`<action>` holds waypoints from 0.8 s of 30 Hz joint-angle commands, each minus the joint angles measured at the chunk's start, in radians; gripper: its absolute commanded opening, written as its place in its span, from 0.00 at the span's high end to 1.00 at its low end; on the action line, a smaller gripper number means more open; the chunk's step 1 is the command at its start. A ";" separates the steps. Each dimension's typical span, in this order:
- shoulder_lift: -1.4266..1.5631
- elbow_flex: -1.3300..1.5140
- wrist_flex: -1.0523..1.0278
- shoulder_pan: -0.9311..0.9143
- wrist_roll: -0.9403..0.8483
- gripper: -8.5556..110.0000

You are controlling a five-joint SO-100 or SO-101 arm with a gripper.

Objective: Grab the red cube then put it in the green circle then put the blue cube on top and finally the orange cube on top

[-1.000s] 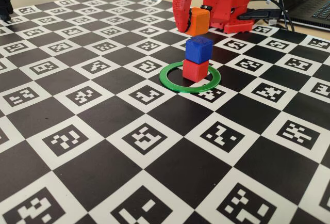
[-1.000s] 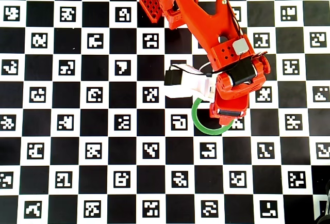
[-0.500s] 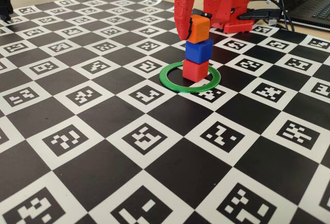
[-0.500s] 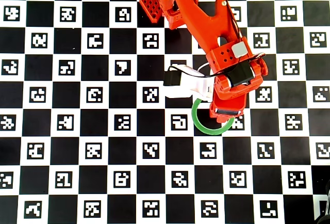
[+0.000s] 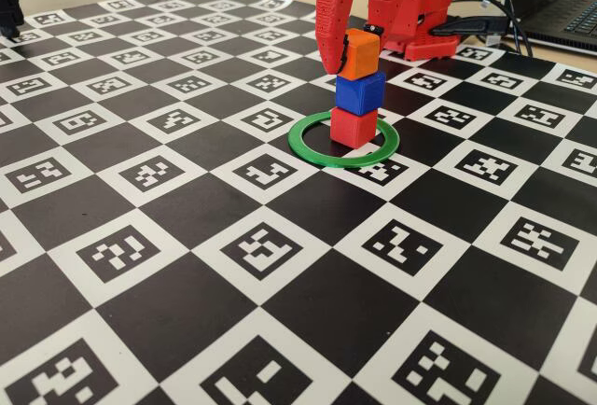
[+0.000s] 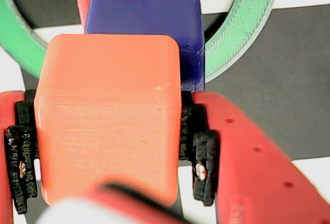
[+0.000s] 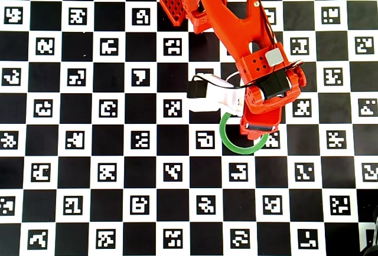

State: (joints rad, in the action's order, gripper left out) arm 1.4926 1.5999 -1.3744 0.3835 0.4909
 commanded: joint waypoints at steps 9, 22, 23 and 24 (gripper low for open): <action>0.061 0.006 -0.020 0.023 0.048 0.54; 0.132 0.005 -0.037 0.031 0.020 0.49; 0.147 0.003 -0.040 0.028 0.015 0.49; 0.163 0.002 -0.044 0.025 0.009 0.49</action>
State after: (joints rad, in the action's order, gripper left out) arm 1.5248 1.6214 -1.3975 0.4126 0.5108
